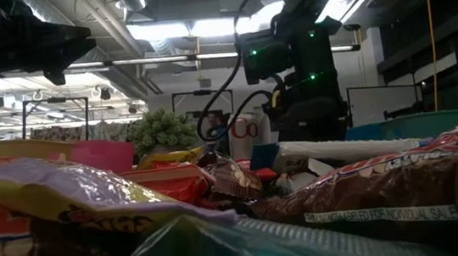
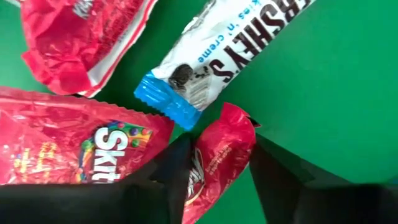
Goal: Sort candy
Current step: Put the red chocolate bar into the red bin
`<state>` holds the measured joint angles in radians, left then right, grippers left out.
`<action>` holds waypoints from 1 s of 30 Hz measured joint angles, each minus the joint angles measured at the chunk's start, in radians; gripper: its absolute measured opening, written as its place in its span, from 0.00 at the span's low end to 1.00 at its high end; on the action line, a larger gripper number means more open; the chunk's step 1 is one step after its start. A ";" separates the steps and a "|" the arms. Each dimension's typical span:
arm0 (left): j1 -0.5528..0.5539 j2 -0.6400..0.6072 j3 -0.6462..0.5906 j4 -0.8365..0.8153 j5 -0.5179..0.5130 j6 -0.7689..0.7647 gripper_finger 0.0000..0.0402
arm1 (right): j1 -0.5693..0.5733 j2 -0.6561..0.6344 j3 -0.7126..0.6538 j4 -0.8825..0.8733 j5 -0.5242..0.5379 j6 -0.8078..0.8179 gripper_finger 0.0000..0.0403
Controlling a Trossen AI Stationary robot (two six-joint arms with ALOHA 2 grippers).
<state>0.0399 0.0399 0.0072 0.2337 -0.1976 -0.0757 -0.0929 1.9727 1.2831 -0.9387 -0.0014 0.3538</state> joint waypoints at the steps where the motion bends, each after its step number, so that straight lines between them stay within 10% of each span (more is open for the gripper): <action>1: 0.000 0.000 0.000 0.000 0.000 0.000 0.30 | 0.000 0.000 0.000 0.001 -0.003 0.000 0.32; 9: 0.000 0.000 0.000 -0.001 0.000 0.000 0.30 | 0.000 0.002 0.017 -0.014 -0.009 -0.024 0.09; 23: 0.000 0.000 0.000 -0.001 0.000 0.027 0.30 | 0.000 0.008 0.305 -0.122 -0.007 -0.177 0.09; 30: 0.000 -0.001 0.000 0.058 0.000 0.060 0.30 | 0.001 0.007 0.355 0.178 -0.019 -0.234 0.11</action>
<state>0.0399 0.0391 0.0074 0.2916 -0.1974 -0.0161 -0.0921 1.9793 1.6382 -0.7603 -0.0200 0.1194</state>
